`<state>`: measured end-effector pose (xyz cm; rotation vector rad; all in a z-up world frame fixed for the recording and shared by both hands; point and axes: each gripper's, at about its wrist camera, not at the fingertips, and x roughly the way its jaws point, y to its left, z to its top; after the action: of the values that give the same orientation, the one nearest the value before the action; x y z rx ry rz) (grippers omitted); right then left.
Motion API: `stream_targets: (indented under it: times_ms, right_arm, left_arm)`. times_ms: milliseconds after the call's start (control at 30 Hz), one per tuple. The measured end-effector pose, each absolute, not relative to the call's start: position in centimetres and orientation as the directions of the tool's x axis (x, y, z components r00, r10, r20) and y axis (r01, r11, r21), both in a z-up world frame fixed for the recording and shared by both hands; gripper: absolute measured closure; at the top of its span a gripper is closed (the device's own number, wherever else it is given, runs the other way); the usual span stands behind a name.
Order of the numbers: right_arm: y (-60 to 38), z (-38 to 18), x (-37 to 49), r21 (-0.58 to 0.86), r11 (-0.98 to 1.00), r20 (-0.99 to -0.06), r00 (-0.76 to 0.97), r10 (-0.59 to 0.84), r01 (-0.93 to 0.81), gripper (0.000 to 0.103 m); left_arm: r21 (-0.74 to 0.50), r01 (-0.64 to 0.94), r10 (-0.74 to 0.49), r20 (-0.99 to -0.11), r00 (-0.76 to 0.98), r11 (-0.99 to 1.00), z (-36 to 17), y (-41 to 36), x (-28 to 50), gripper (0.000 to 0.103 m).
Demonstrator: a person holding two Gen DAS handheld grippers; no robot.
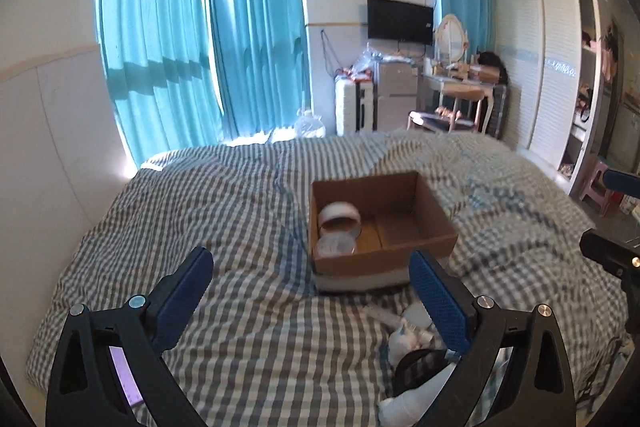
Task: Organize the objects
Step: 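Move both tools back over the remaining items beside the box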
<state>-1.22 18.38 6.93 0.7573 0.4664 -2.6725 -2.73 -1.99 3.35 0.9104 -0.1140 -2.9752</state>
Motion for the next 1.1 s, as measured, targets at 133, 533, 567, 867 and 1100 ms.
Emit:
stream_targets:
  times_ms: [133,533,567,867,1100]
  right_arm:
    - [18.3,3.2,-1.3,-0.186,-0.890,-0.609,-0.760,-0.227,0.416,0.013]
    - [18.5,-5.2,-3.0,-0.130,-0.906,-0.730,-0.657,-0.188,0.403,0.013]
    - [18.4,-5.4,-3.1,-0.131,-0.906,-0.732,-0.655,-0.185,0.402,0.013]
    - [18.7,-7.8,-3.9,-0.132,-0.914,-0.763,-0.628,-0.154,0.384,0.013]
    - [18.6,-9.0,-4.4,-0.130,-0.912,-0.782,-0.605,-0.147,0.389,0.013]
  left_arm:
    - [0.064,-0.022,-0.023,-0.622,-0.783,-0.998,-0.9,-1.3,-2.6,0.002]
    - [0.102,-0.223,0.091,-0.695,-0.713,-0.970,-8.6,3.9,0.2,0.002]
    - [0.105,-0.232,0.094,-0.696,-0.711,-0.967,-8.8,4.3,0.4,0.002]
    - [0.106,-0.303,0.119,-0.762,-0.637,-0.947,-11.7,6.2,0.2,0.002]
    - [0.074,-0.314,0.140,-0.784,-0.605,-0.946,-13.8,6.1,-0.9,0.002]
